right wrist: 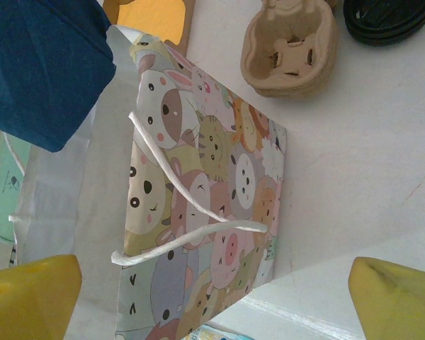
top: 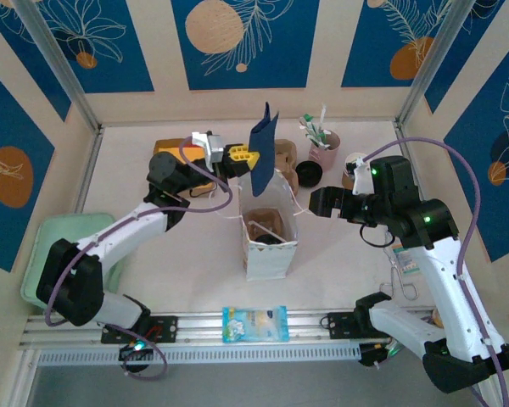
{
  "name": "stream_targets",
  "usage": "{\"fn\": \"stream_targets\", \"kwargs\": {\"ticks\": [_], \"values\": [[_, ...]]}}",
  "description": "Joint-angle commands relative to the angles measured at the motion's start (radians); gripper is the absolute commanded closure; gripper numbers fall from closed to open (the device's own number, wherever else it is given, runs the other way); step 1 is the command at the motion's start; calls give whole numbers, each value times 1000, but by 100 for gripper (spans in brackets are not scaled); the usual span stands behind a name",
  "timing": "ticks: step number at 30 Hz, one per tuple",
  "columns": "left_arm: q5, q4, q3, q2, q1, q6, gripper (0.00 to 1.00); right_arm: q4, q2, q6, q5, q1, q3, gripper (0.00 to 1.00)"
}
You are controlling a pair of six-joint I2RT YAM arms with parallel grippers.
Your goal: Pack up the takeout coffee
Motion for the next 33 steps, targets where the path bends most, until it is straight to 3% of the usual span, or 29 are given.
{"fn": "stream_targets", "kwargs": {"ticks": [1,15,33], "values": [[-14,41,-25,10,-7,40,100,5,-4,10,-1,8,-14,3],[-41,89,-80,27,-7,34,100,25,16,-24,-22,27,45,0],[-55,106,-127,24,-10,28,100,25,109,-56,53,194,120,1]]}}
